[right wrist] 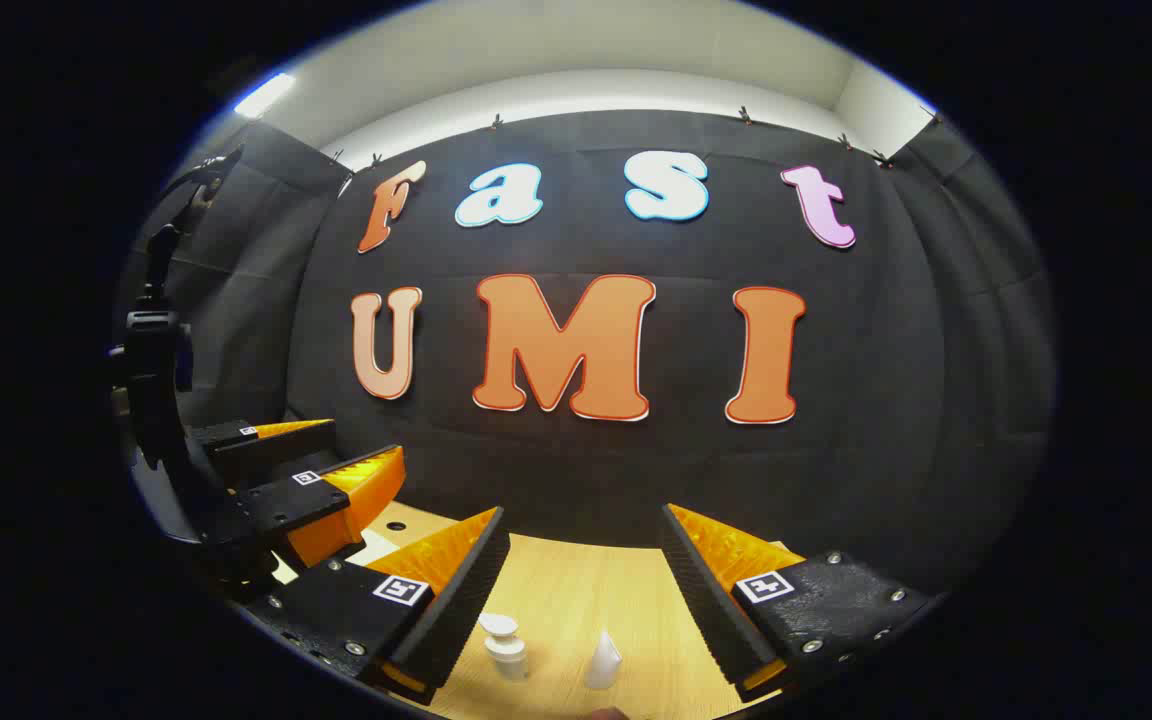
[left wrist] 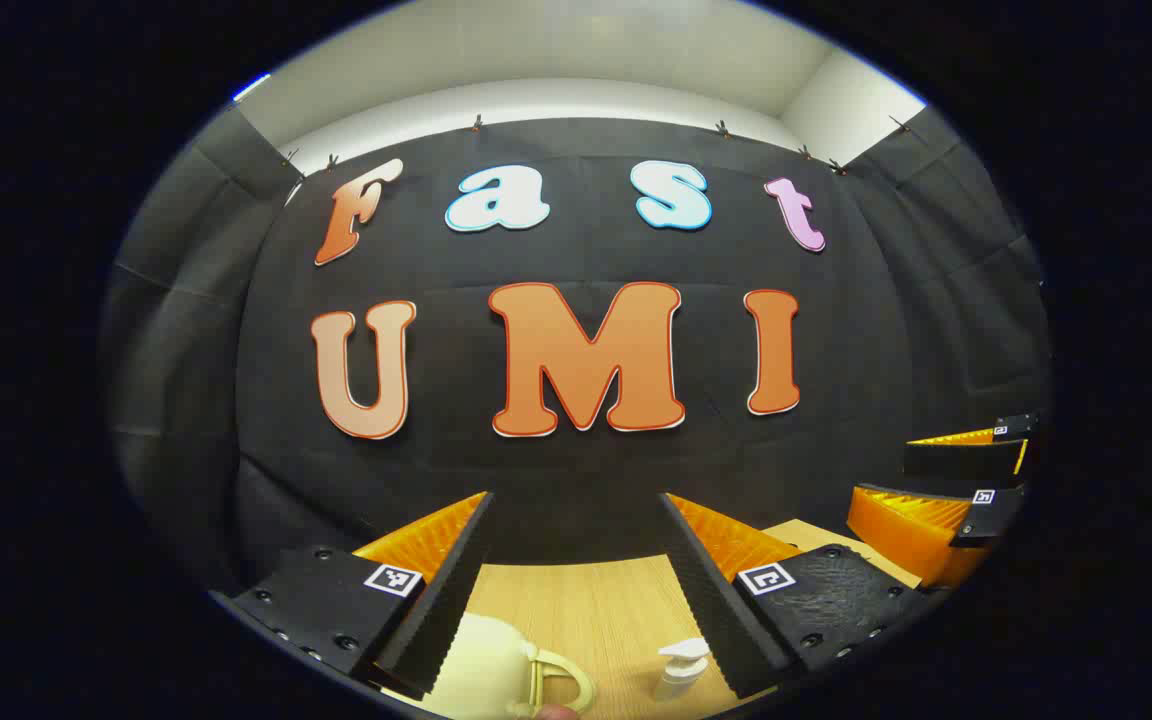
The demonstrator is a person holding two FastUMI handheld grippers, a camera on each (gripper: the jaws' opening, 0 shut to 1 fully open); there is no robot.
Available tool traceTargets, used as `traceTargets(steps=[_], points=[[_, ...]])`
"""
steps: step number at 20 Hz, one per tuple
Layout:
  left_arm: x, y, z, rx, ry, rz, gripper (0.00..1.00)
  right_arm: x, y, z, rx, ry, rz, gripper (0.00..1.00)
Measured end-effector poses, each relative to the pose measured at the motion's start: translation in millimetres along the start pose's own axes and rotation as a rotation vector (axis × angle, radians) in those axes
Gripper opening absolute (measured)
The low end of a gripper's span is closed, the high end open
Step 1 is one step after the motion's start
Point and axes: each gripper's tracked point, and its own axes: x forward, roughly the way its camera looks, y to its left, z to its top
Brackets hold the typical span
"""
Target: First open the suitcase, pack the skin care products into it, and then close the suitcase.
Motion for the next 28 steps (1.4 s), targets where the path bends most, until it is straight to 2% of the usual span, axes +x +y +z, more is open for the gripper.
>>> traceTargets(steps=[4,5,6,9,13,14,15,16,21,28], points=[[3,-3,1,0.0,-0.016,0.023,1.0,3,8,-1,0.028,0.02,0.035,0.96],[3,-3,-3,0.019,-0.009,0.033,0.99,3,12,-5,0.031,0.024,0.052,1.0],[3,-3,-6,0.034,-0.006,0.039,0.99,0,14,-7,0.038,0.023,0.055,0.96],[3,-11,-16,0.029,0.02,0.03,0.99,0,20,-9,0.054,0.029,0.075,0.96],[4,-8,-18,0.008,0.028,0.05,0.99,4,12,-5,0.039,0.011,0.066,0.96],[5,-6,-17,0.006,0.029,0.053,0.99,4,9,-5,0.033,0.009,0.06,1.0],[5,-5,-19,0.007,0.031,0.056,0.99,4,5,-7,0.028,0.007,0.052,0.96],[5,-3,-22,0.01,0.035,0.058,0.99,4,4,-7,0.024,0.01,0.052,0.96],[0,6,-57,0.104,0.094,0.069,0.99,8,-12,-17,0.011,0.026,0.022,0.96],[-6,7,-108,0.225,0.191,0.046,0.99,21,-32,-24,-0.003,0.039,-0.02,0.96]])
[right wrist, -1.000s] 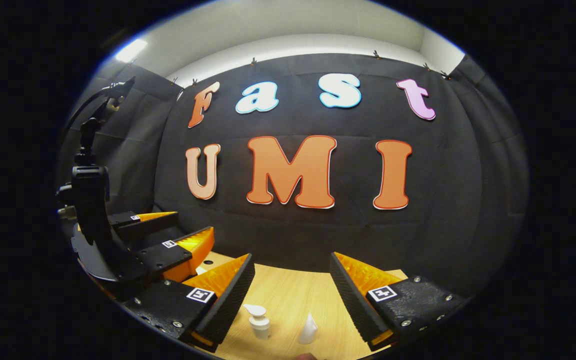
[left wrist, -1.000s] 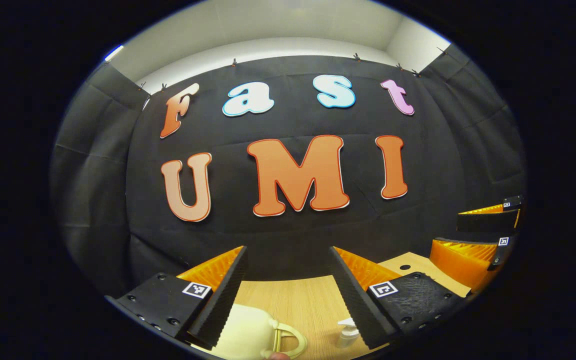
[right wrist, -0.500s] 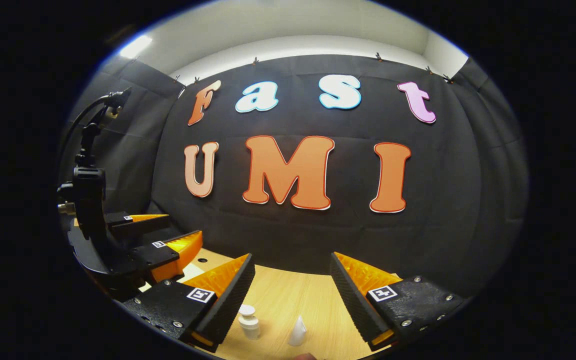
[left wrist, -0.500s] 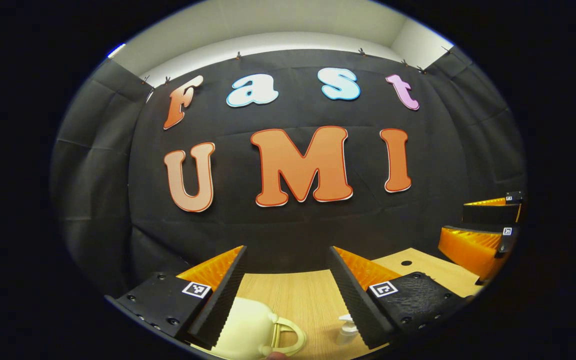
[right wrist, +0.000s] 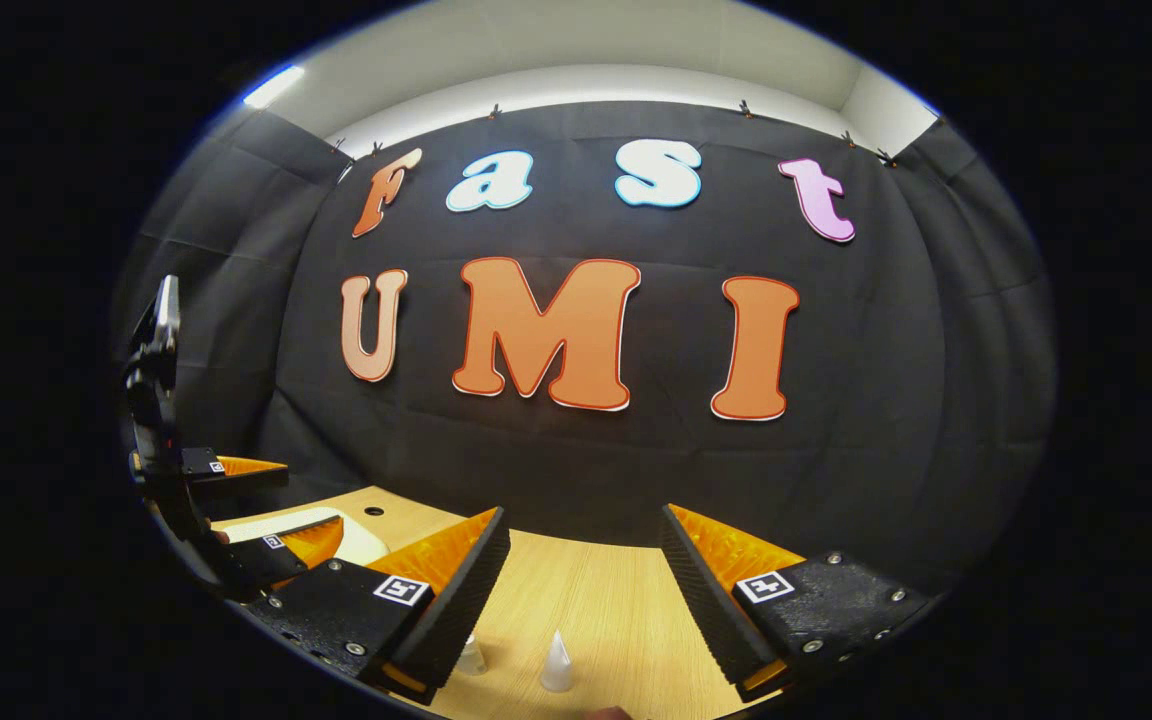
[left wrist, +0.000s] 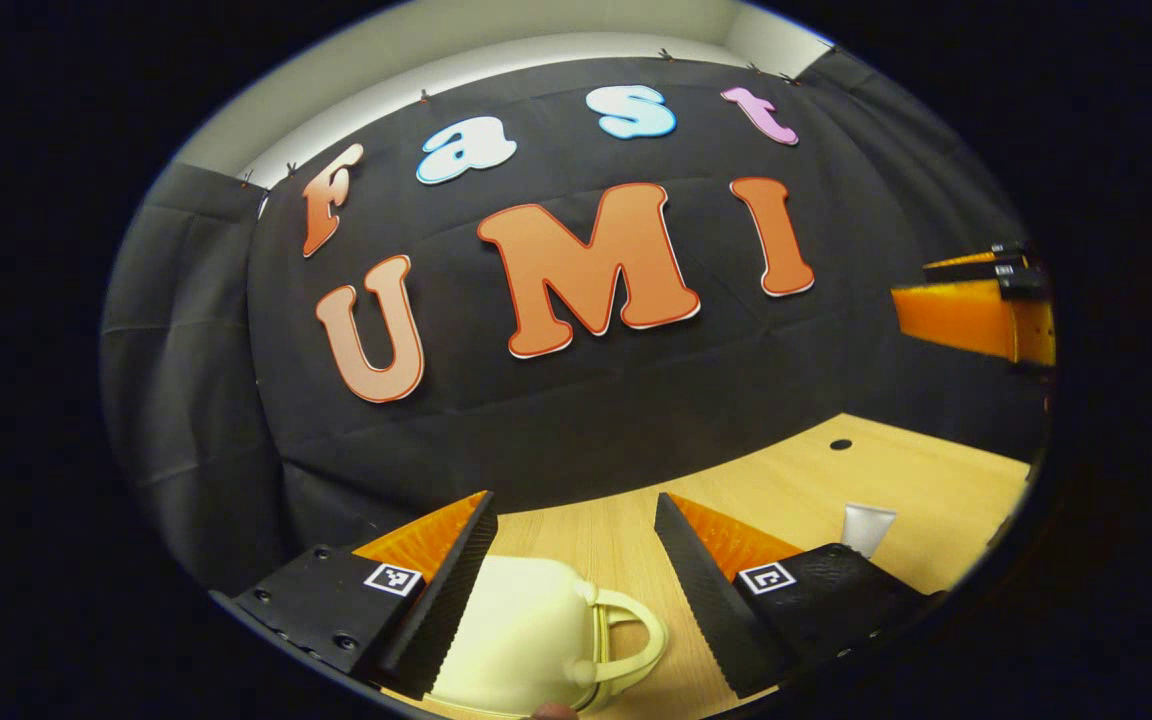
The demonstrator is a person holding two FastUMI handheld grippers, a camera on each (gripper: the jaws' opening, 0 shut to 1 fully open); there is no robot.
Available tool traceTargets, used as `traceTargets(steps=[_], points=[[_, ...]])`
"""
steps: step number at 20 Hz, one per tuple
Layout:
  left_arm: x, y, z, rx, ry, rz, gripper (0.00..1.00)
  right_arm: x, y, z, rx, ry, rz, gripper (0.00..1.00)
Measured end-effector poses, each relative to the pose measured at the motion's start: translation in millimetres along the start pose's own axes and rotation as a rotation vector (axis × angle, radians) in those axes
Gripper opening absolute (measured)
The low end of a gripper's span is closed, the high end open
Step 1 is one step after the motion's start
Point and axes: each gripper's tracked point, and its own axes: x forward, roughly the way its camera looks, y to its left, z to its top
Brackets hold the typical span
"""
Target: First open the suitcase, pack the skin care products into it, and then close the suitcase.
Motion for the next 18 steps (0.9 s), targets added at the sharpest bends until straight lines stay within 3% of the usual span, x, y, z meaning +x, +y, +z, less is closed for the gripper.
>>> traceTargets(steps=[18], points=[[7,-47,-156,0.546,0.223,-0.24,0.98,11,-40,-17,-0.018,0.04,-0.083,0.96]])
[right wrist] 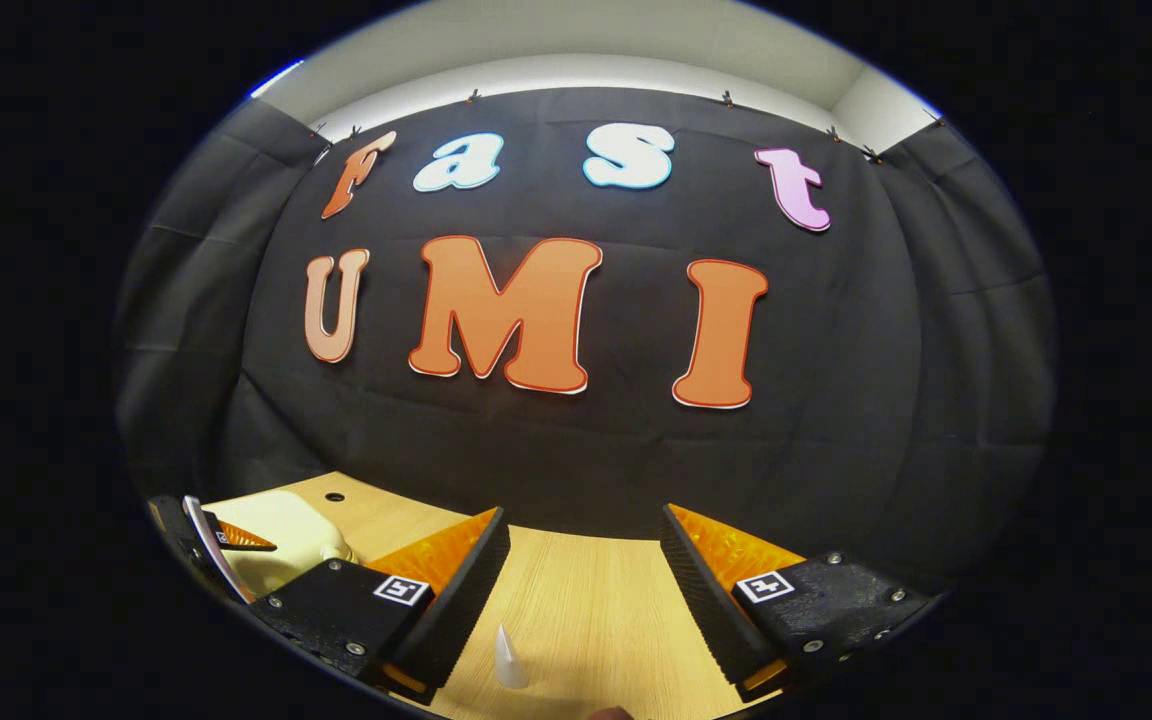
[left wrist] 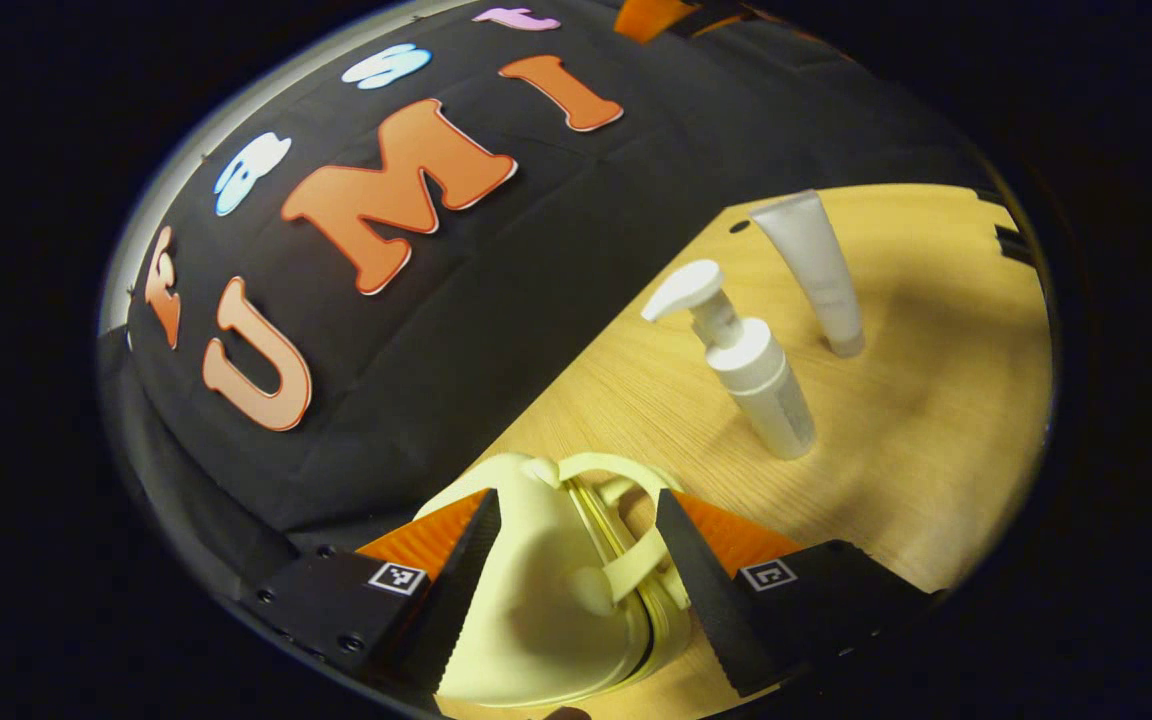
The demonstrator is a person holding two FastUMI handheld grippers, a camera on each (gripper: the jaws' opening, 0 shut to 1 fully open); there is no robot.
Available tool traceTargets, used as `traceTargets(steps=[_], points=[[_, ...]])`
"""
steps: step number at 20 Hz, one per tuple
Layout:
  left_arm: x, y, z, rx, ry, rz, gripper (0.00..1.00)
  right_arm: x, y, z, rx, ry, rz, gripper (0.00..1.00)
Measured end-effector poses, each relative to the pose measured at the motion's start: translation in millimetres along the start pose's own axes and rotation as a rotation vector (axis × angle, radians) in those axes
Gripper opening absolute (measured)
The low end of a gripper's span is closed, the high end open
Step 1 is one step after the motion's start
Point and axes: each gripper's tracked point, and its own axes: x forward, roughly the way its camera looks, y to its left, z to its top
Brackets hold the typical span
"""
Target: First open the suitcase, pack the skin care products into it, and then close the suitcase.
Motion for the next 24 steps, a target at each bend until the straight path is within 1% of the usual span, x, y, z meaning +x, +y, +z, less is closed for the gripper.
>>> traceTargets(steps=[3,5,8,10,12,13,14,15,16,17,19,20,23,24], points=[[3,-11,-12,0.079,0.038,-0.028,0.98,-2,-2,-3,-0.006,0.002,-0.002,0.96],[5,-12,-17,0.112,0.066,-0.02,0.94,-3,-2,-6,-0.002,0.007,0.001,0.96],[14,-13,-22,0.18,0.117,-0.001,0.94,-3,-2,-8,-0.001,0.01,0.005,0.96],[22,-20,-24,0.226,0.144,-0.008,0.8,-3,-3,-7,-0.003,0.007,0.009,0.96],[30,-24,-26,0.262,0.164,-0.01,0.75,-4,-5,-5,-0.006,0.0,0.012,0.96],[34,-26,-28,0.272,0.181,-0.025,0.61,-4,-6,-5,-0.006,-0.003,0.014,0.96],[32,-27,-29,0.277,0.189,-0.022,0.45,-5,-8,-5,-0.007,-0.004,0.015,0.96],[30,-27,-27,0.268,0.192,-0.024,0.29,-5,-11,-5,-0.01,-0.007,0.012,0.96],[37,-22,-22,0.245,0.168,-0.002,0.28,-5,-12,-5,-0.009,-0.007,0.013,0.96],[31,-15,-21,0.214,0.175,0.008,0.14,-5,-13,-6,-0.008,-0.007,0.013,0.96],[28,0,-13,0.096,0.173,0.027,0.13,-5,-13,-7,-0.005,-0.005,0.023,0.96],[25,9,-9,0.045,0.164,0.05,0.13,-5,-13,-8,-0.005,-0.004,0.032,0.96],[18,40,8,-0.134,0.143,0.154,0.12,-3,-5,-12,0.001,-0.007,0.066,0.96],[18,45,4,-0.189,0.138,0.185,0.11,-2,-1,-14,0.007,-0.002,0.079,0.96]])
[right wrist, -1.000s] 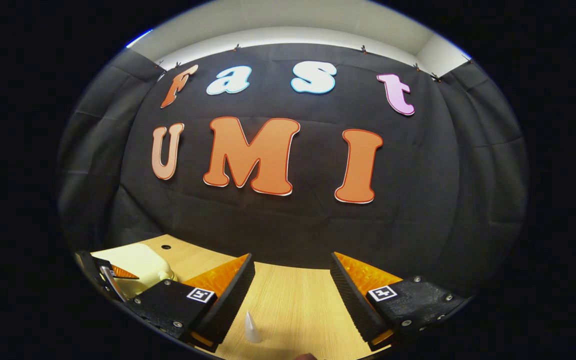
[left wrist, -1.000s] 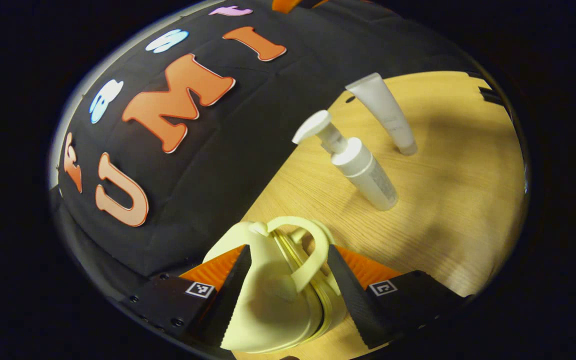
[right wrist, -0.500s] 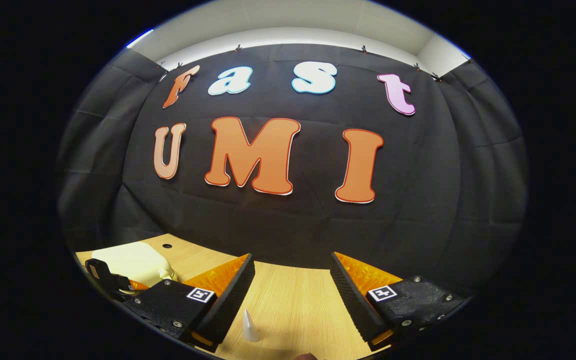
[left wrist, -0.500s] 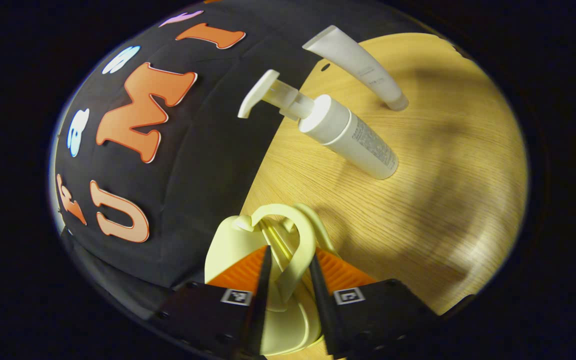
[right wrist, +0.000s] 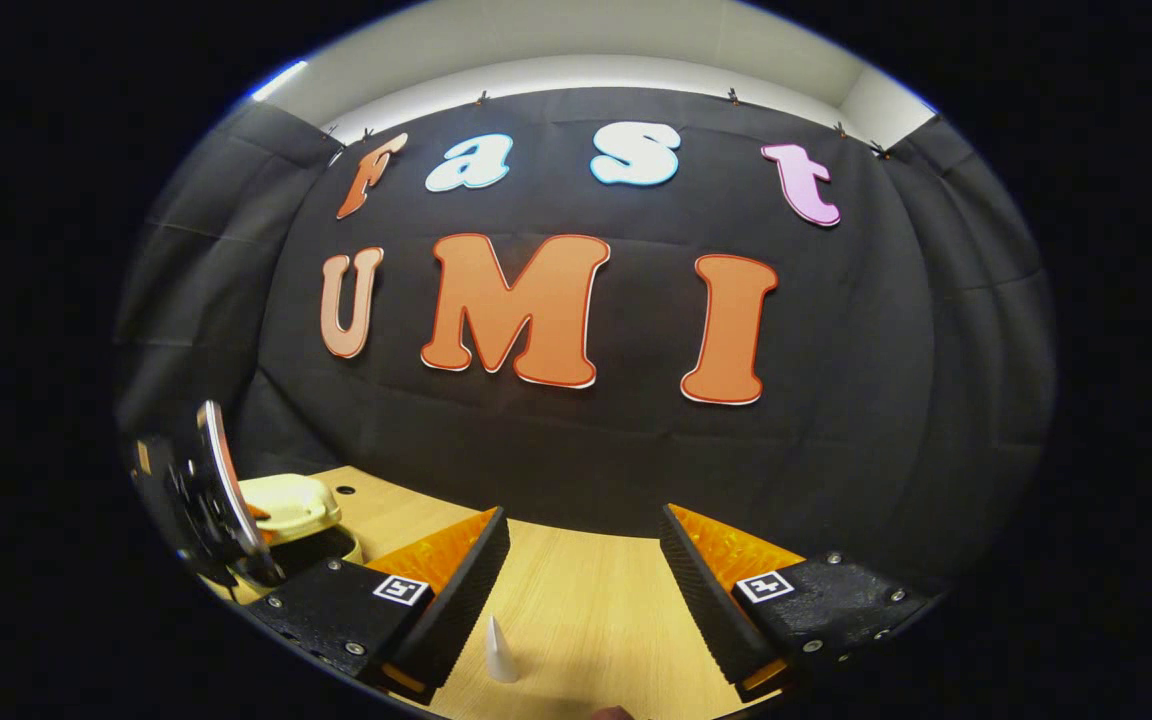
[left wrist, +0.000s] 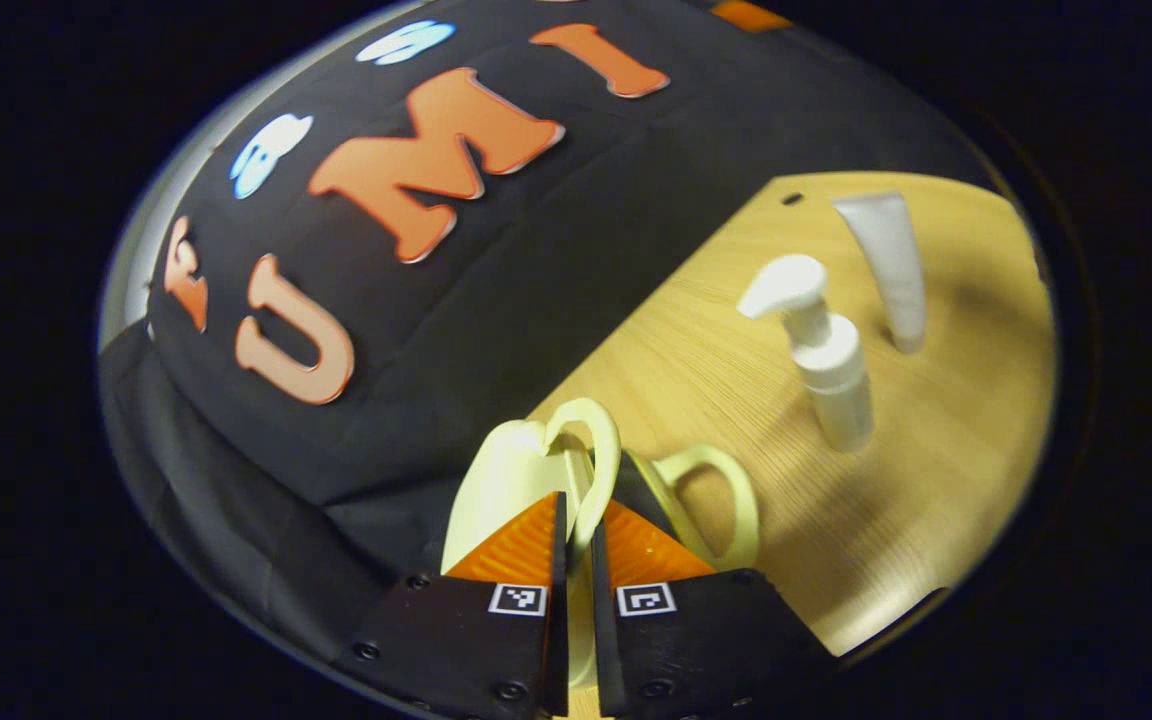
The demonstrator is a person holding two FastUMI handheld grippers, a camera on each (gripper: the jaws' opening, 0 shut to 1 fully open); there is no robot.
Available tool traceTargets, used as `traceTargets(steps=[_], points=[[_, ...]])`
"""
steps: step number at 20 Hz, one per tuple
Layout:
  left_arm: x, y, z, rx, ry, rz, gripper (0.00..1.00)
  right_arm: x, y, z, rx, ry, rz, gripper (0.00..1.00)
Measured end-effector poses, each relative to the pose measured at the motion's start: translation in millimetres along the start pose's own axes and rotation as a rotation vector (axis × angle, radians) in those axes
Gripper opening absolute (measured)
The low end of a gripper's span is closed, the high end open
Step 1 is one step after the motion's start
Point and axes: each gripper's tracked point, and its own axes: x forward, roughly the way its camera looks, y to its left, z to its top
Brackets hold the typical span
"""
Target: First open the suitcase, pack the skin care products into it, and then close the suitcase.
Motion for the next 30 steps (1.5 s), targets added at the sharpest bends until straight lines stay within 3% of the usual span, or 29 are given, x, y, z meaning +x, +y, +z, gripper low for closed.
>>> traceTargets(steps=[3,6,10,13,16,21,30], points=[[2,27,10,-0.177,-0.005,0.063,0.12,3,17,-8,0.005,0.017,0.037,0.96],[-4,42,10,-0.279,-0.024,0.077,0.13,6,37,-9,-0.011,0.029,0.056,0.96],[-9,64,7,-0.432,-0.073,0.053,0.13,12,62,-2,-0.02,0.028,0.017,0.96],[-6,104,-5,-0.502,-0.093,0.071,0.13,19,87,-3,-0.007,0.049,-0.011,0.96],[7,152,-33,-0.566,-0.096,0.099,0.13,27,111,-1,-0.01,0.061,-0.035,0.96],[39,221,-95,-0.585,-0.051,0.129,0.13,36,144,3,-0.034,0.065,-0.082,0.96],[100,259,-237,-0.705,0.112,0.152,0.13,33,163,4,-0.058,0.098,-0.193,0.96]])
